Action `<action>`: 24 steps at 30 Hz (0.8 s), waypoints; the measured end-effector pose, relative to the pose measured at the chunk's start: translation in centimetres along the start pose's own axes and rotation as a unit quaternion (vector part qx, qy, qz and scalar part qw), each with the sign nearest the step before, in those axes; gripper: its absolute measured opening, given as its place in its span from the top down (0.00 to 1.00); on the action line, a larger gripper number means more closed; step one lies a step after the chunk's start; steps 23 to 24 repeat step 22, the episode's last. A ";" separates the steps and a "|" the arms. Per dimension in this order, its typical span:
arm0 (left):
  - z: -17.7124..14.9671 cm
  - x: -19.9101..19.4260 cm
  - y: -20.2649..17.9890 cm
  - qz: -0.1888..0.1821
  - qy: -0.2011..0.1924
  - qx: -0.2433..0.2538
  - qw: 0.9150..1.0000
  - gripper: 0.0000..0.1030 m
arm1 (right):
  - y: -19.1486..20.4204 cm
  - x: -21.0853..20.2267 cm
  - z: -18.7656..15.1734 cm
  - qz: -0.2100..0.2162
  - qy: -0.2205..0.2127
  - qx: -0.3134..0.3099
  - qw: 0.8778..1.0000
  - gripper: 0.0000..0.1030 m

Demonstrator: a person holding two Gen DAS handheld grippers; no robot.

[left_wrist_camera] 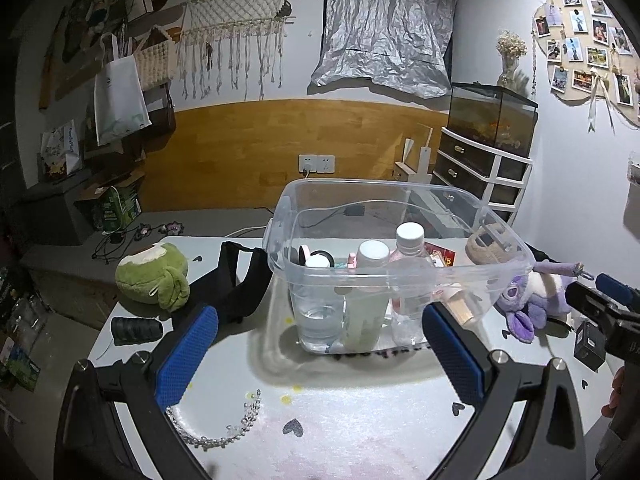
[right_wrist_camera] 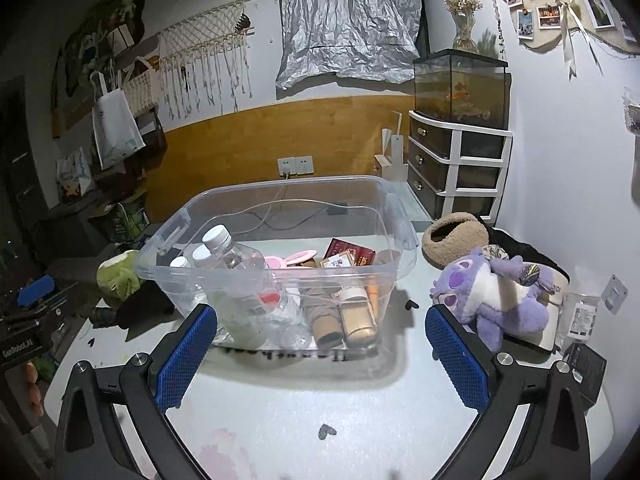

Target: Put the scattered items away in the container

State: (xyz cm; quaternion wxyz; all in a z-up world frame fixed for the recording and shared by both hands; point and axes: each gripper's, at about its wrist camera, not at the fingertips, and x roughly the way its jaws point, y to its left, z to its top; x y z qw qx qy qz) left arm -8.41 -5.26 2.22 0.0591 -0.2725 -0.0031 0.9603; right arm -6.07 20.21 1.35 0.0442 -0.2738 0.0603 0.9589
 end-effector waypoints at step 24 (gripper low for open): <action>-0.5 -0.9 -0.4 -0.002 -0.005 0.003 1.000 0.00 | 0.1 -0.9 -0.3 -0.004 0.002 0.003 1.000 0.00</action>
